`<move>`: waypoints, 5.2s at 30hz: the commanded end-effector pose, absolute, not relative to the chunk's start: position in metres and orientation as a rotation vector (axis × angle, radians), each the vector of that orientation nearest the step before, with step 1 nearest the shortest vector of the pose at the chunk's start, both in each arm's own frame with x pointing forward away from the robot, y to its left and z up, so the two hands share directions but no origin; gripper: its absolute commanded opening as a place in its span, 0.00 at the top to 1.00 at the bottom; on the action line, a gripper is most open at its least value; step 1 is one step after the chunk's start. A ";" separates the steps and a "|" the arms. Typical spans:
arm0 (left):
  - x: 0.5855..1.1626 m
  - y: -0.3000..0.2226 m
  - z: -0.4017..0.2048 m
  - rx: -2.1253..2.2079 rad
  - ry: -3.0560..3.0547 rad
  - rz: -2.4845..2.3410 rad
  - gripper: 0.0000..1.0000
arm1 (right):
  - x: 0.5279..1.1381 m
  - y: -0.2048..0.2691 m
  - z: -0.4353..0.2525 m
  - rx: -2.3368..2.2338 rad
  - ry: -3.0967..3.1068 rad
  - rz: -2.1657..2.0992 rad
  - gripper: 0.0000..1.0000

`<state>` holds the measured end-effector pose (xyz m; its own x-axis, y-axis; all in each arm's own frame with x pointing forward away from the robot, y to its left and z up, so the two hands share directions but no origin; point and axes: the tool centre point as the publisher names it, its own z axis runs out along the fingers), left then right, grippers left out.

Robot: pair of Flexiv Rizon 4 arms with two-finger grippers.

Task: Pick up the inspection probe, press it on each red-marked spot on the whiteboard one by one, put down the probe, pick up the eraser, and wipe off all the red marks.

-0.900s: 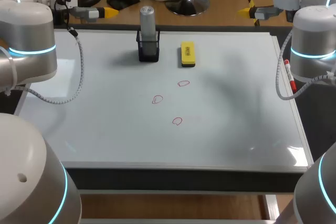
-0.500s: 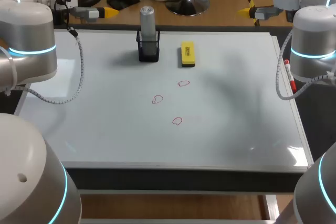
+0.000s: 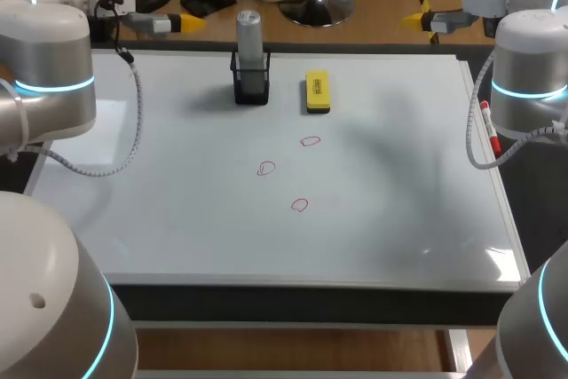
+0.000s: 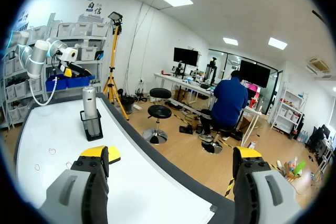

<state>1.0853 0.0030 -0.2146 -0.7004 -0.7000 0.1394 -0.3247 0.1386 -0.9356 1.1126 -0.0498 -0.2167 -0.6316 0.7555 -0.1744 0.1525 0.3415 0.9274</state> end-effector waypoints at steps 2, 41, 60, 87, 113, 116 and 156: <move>1.095 -0.004 -0.217 -0.811 2.209 -1.658 0.00 | 1.113 -0.050 -0.217 0.790 2.007 1.296 0.00; 1.079 -0.103 -0.237 -0.124 2.509 -1.915 0.00 | 1.113 -0.050 -0.217 0.790 2.007 1.296 0.00; 1.080 -0.138 -0.260 -0.108 2.496 -1.963 0.00 | 1.113 -0.050 -0.217 0.790 2.007 1.296 0.00; 1.095 -0.160 -0.287 -0.122 2.499 -1.984 0.00 | 1.113 -0.050 -0.217 0.790 2.007 1.296 0.00; 1.085 -0.155 -0.272 -0.061 2.450 -2.002 1.00 | 1.113 -0.050 -0.217 0.790 2.007 1.296 0.00; 1.081 -0.155 -0.264 -0.049 2.441 -1.996 1.00 | 1.113 -0.050 -0.217 0.790 2.007 1.296 0.00; 1.082 -0.114 -0.157 -0.149 2.298 -1.902 1.00 | 1.113 -0.050 -0.217 0.790 2.007 1.296 0.00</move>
